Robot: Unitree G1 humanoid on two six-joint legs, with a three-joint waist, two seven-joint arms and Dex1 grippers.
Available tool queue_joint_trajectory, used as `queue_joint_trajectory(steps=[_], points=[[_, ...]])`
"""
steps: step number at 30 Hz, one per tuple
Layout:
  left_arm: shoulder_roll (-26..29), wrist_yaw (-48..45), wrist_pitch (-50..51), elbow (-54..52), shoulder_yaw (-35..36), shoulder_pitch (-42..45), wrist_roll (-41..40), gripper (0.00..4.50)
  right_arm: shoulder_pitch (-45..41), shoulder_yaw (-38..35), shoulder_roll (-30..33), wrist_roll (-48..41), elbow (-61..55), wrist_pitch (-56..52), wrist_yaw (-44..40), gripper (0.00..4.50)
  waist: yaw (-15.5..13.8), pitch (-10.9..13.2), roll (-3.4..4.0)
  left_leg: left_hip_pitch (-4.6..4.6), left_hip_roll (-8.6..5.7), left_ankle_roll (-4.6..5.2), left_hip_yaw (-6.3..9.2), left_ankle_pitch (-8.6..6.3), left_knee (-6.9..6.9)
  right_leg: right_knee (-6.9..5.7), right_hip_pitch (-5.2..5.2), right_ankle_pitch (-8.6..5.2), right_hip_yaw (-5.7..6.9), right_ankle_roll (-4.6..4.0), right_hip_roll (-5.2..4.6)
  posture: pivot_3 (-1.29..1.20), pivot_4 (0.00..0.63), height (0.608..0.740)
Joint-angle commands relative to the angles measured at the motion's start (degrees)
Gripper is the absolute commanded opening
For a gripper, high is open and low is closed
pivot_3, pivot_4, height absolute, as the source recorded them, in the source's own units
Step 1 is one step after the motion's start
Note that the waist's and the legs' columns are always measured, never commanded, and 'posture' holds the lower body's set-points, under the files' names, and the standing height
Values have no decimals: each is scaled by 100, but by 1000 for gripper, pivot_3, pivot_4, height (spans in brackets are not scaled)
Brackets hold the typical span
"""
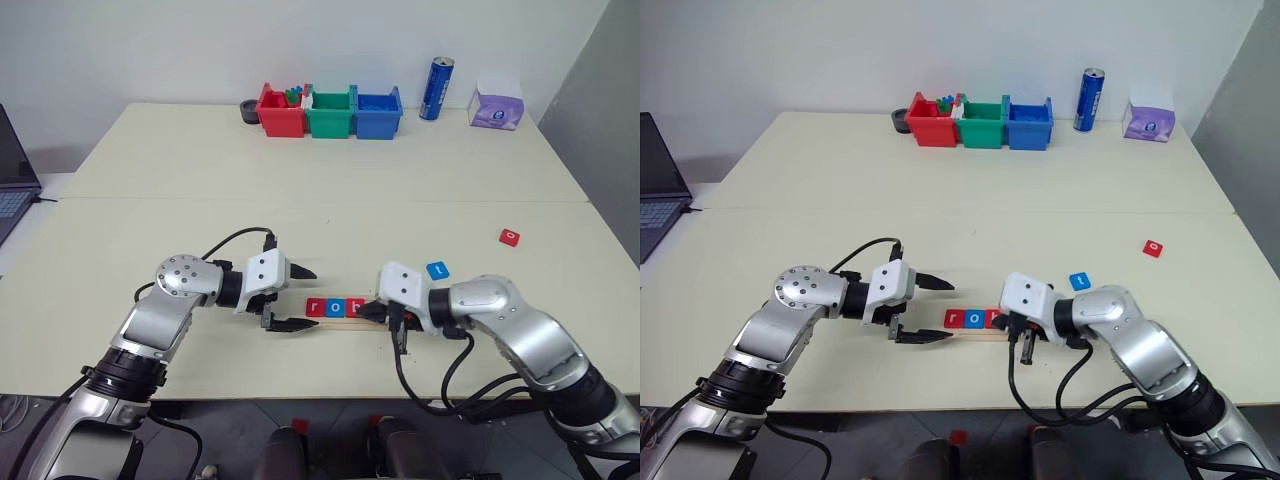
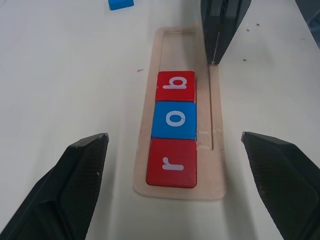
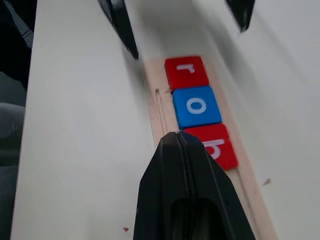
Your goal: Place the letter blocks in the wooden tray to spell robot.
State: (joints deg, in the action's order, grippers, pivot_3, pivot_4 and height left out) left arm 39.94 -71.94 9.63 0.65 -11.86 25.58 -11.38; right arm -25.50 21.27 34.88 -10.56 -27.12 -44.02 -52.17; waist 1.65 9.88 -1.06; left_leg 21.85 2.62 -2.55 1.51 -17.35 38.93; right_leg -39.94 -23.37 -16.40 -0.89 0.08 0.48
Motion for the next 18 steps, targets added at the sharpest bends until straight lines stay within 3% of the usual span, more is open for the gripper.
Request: queue_joint_trajectory(steps=[1, 3, 8, 13, 18], points=[[-58, 106, 194, -328, 115, 67, -165, 4500, 232, -925, 27, -394, -448, -274, 279, 376, -1, 0, 0, 0, 0, 0, -1, 0, 0, 0, 0, 0, -1, 0, 0, 0, 150, 740], [-135, 200, 355, -416, 104, 101, -193, 4500, 430, -1449, -25, -500, -486, -458, 584, 873, -10, 0, 0, 1, 0, 0, -1, 0, 0, 0, 0, 0, -1, 0, 0, 0, 150, 740], [-422, 485, 874, -644, 78, 286, -344, 4500, 920, -2629, -342, -473, -303, -601, 1583, 2733, -15, 0, -1, 1, -2, 0, -4, 0, 0, -1, 1, 0, -4, 0, -2, 0, 150, 740], [-666, 630, 1218, -809, 5, 513, -422, 4500, 1067, -3138, -782, 38, 79, -435, 2882, 4487, -1, 0, -1, 1, -3, -1, -7, 0, -1, -1, 1, 0, -7, 0, -2, 0, 150, 740], [-791, 633, 1309, -821, -149, 705, -369, 4500, 769, -3187, -1281, 761, 726, -176, 4256, 4487, 18, -1, 3, -6, 0, -1, -8, 1, -4, -6, 1, 0, -12, 0, 2, 0, 150, 740]])
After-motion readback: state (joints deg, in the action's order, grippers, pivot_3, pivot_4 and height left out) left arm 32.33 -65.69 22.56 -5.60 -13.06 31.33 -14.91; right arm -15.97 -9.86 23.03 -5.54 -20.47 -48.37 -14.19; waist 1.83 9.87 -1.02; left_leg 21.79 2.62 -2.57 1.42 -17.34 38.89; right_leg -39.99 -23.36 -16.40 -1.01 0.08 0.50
